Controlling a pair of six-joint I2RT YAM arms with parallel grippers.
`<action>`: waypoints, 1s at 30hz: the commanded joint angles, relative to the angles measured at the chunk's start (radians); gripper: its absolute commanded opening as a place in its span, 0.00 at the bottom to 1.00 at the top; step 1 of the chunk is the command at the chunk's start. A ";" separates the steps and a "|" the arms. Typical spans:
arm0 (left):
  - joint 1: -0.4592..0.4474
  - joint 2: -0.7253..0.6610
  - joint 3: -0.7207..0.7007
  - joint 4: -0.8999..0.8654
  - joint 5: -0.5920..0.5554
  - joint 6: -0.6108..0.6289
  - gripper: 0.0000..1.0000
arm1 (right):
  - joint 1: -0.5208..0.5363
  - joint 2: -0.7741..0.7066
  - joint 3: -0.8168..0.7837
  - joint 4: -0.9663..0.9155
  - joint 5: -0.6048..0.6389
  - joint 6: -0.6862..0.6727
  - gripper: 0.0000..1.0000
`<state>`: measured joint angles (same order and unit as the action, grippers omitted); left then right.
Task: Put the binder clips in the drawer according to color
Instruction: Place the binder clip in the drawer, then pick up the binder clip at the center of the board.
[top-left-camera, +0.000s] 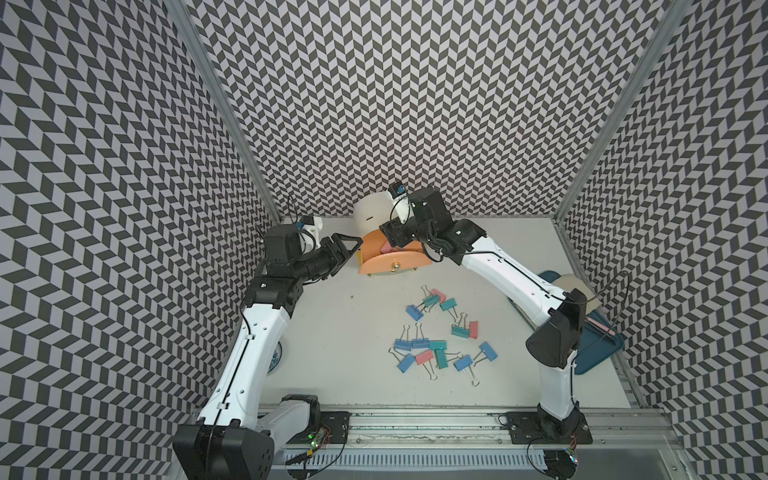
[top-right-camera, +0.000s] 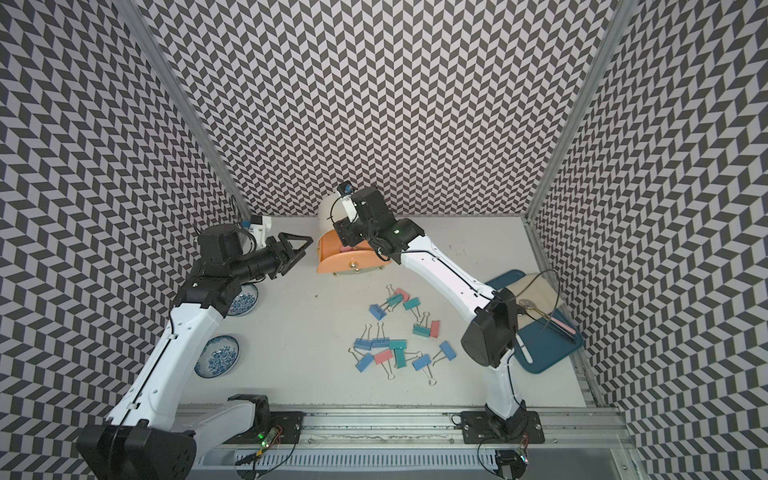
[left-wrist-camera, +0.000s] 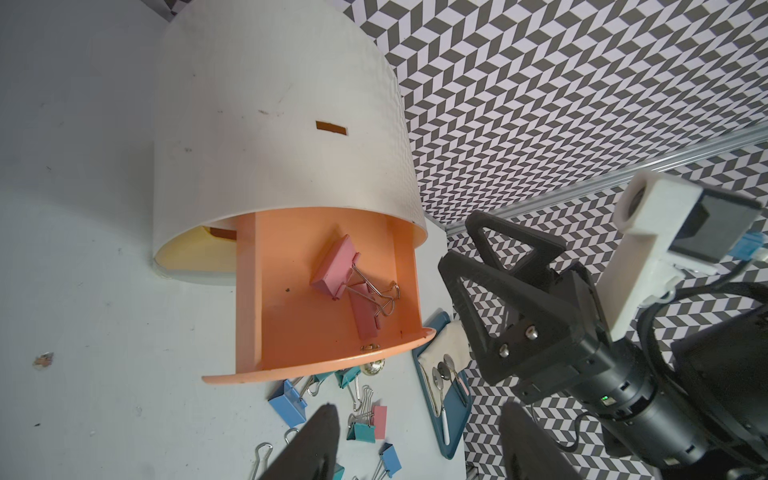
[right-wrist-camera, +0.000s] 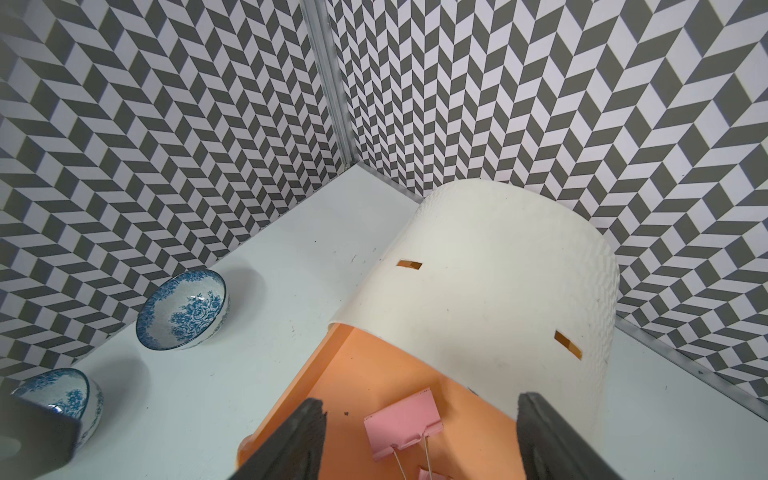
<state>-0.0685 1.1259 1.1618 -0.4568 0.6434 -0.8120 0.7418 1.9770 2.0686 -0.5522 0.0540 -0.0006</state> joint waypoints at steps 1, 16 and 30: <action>-0.026 0.011 0.058 -0.076 -0.055 0.080 0.65 | -0.023 -0.094 -0.021 0.062 0.002 0.044 0.77; -0.074 -0.100 -0.180 -0.134 -0.115 0.121 0.64 | -0.157 -0.415 -0.487 0.178 -0.097 0.187 0.77; -0.112 -0.197 -0.453 -0.101 -0.116 0.102 0.63 | -0.193 -0.639 -0.916 0.225 -0.111 0.291 0.76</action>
<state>-0.1669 0.9558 0.7368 -0.5781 0.5362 -0.7120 0.5529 1.3762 1.1980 -0.3935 -0.0494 0.2531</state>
